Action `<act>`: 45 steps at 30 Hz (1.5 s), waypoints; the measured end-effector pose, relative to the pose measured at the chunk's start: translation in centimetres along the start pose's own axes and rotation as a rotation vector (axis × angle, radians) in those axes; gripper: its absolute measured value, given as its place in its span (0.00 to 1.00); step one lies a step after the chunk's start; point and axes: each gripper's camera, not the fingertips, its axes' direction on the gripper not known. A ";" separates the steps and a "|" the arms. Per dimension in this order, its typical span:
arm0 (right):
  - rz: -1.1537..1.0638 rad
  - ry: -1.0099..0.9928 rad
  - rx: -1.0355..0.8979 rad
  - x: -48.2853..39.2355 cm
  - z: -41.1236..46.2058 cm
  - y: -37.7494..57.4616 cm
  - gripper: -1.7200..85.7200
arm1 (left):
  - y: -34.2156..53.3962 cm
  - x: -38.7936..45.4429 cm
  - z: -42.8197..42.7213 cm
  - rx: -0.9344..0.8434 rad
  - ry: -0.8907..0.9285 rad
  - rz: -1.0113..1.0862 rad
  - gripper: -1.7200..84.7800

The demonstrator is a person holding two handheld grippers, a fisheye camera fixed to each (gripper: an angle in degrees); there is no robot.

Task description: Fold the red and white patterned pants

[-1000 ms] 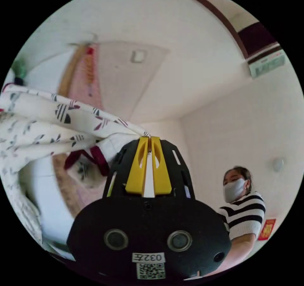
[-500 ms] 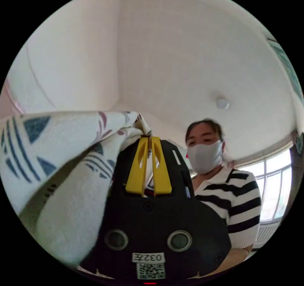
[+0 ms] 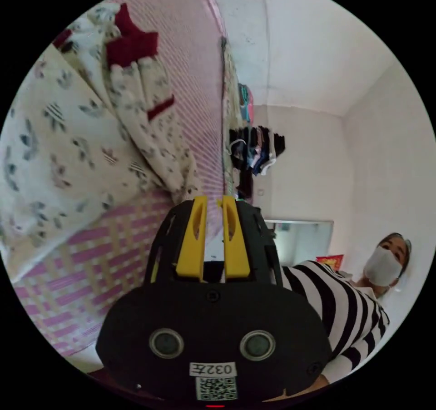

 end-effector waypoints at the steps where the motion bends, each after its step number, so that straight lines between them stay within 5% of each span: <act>1: 0.009 -0.002 -0.001 -0.4 -0.2 0.3 0.01 | -0.1 1.3 -1.7 0.038 -0.078 -0.004 0.05; 14: 0.153 -0.055 -0.140 -2.3 -3.1 5.3 0.10 | -11.8 10.7 -3.4 0.187 -0.514 -0.100 0.11; 22: 0.245 -0.204 -0.255 -0.4 -5.1 6.4 0.16 | -9.3 15.7 2.3 0.043 -0.541 -0.042 0.12; 28: 0.228 -0.239 -0.310 0.4 -8.3 5.3 0.17 | -3.8 19.4 -2.1 0.279 -0.472 -0.101 0.12; 36: 0.324 -0.424 -0.402 4.3 -10.0 7.9 0.17 | -2.2 21.6 -1.1 0.047 -0.601 -0.082 0.12; 45: 0.169 -0.344 -0.539 1.9 -8.1 6.9 0.14 | 2.2 23.3 -0.1 -0.017 -0.581 -0.094 0.08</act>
